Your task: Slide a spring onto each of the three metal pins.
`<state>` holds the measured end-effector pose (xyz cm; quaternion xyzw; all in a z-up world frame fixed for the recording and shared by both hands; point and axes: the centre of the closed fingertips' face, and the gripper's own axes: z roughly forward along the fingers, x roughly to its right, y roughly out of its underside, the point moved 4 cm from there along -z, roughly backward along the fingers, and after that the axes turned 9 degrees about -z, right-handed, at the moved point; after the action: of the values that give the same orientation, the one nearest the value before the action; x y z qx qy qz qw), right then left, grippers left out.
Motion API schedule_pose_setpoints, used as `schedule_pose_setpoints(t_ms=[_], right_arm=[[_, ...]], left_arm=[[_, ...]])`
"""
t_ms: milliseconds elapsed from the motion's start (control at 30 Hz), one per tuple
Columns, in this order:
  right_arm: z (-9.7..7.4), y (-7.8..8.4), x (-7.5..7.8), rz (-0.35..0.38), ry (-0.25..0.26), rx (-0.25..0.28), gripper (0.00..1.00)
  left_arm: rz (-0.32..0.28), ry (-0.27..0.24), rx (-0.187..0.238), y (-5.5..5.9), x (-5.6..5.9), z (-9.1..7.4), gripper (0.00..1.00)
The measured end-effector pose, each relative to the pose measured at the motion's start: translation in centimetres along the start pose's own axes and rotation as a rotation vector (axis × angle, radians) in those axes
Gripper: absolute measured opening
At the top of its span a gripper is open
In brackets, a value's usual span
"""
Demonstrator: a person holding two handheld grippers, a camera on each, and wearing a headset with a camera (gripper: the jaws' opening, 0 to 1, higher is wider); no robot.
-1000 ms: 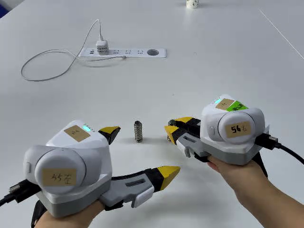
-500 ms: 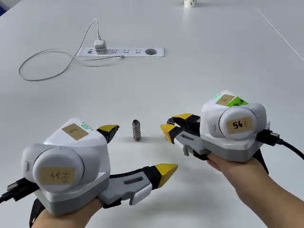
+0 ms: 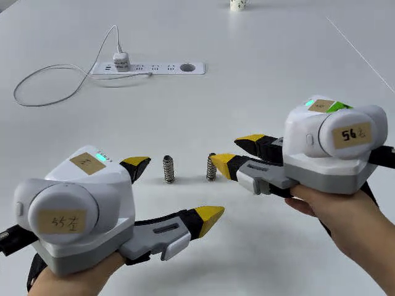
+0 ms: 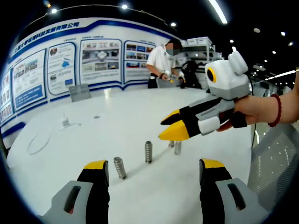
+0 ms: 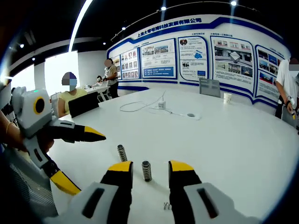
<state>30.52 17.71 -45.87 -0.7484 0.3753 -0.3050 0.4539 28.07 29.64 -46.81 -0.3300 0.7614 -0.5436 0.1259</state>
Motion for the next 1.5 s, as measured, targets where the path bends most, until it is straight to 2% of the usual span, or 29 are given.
schedule_pose_setpoints(t_ms=[167, 433, 800, 933, 1267, 1500], right_arm=[[-1.6, 0.5, 0.9, 0.015, -0.002, -0.020, 0.34], [-3.7, 0.8, 1.6, 0.015, 0.013, -0.016, 0.38], [-6.1, 2.0, 2.5, 0.050, 0.028, -0.021, 0.39], [-6.8, 2.4, 2.9, 0.060, 0.040, -0.011, 0.39], [-8.2, 3.1, 2.3, 0.092, -0.002, 0.029, 0.42], [-8.8, 3.8, 1.9, 0.105, -0.016, 0.021, 0.45]], left_arm=[[0.014, 0.022, -0.007, -0.1, 0.7, 0.2, 0.77], [0.024, 0.060, -0.017, -0.2, 1.7, 1.0, 0.70], [0.057, 0.130, -0.062, 0.4, 3.3, 3.5, 0.59], [0.064, 0.133, -0.068, 0.5, 3.7, 4.2, 0.55], [0.098, 0.155, -0.085, 1.1, 4.3, 6.0, 0.44], [0.088, 0.165, -0.088, 1.2, 4.8, 7.4, 0.39]])
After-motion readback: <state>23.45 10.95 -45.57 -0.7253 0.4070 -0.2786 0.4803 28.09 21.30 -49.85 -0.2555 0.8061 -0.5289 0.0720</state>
